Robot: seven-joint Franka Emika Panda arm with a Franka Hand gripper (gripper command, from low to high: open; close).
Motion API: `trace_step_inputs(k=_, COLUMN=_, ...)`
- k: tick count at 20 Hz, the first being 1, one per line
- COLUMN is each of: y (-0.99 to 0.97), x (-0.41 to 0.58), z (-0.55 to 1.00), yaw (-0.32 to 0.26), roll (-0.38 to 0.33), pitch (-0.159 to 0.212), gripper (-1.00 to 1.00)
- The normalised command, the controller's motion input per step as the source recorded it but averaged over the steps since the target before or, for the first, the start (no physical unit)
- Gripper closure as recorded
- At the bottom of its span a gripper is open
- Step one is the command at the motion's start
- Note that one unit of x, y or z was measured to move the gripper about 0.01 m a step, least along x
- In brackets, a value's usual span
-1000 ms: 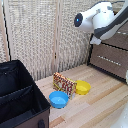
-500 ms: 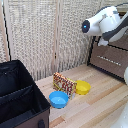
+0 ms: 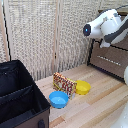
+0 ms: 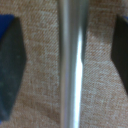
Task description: Locate and clasp the grip of the topmost drawer. Steadily and circumspectly yank the drawer open. Discover and seize the nutrition bar using your clamp. Deposit the nutrition bar in the accessible drawer. Unclench the nutrition bar.
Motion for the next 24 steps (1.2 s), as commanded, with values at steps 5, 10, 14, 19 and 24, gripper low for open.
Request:
trace_step_inputs(k=5, y=-0.36, x=0.000, z=0.00, yaw=-0.023, roll=0.038, pitch=0.000, gripper=1.00)
trace_step_inputs(k=10, y=0.08, x=0.000, z=-0.04, yaw=-0.002, roll=0.059, pitch=0.000, gripper=1.00)
trace_step_inputs(k=14, y=0.52, x=0.000, z=0.00, yaw=0.000, roll=0.026, pitch=-0.001, gripper=1.00)
trace_step_inputs(k=19, y=0.85, x=0.000, z=0.00, yaw=0.000, roll=0.044, pitch=-0.001, gripper=1.00)
trace_step_inputs(k=24, y=0.95, x=0.002, z=0.00, yaw=0.000, roll=0.037, pitch=0.000, gripper=1.00)
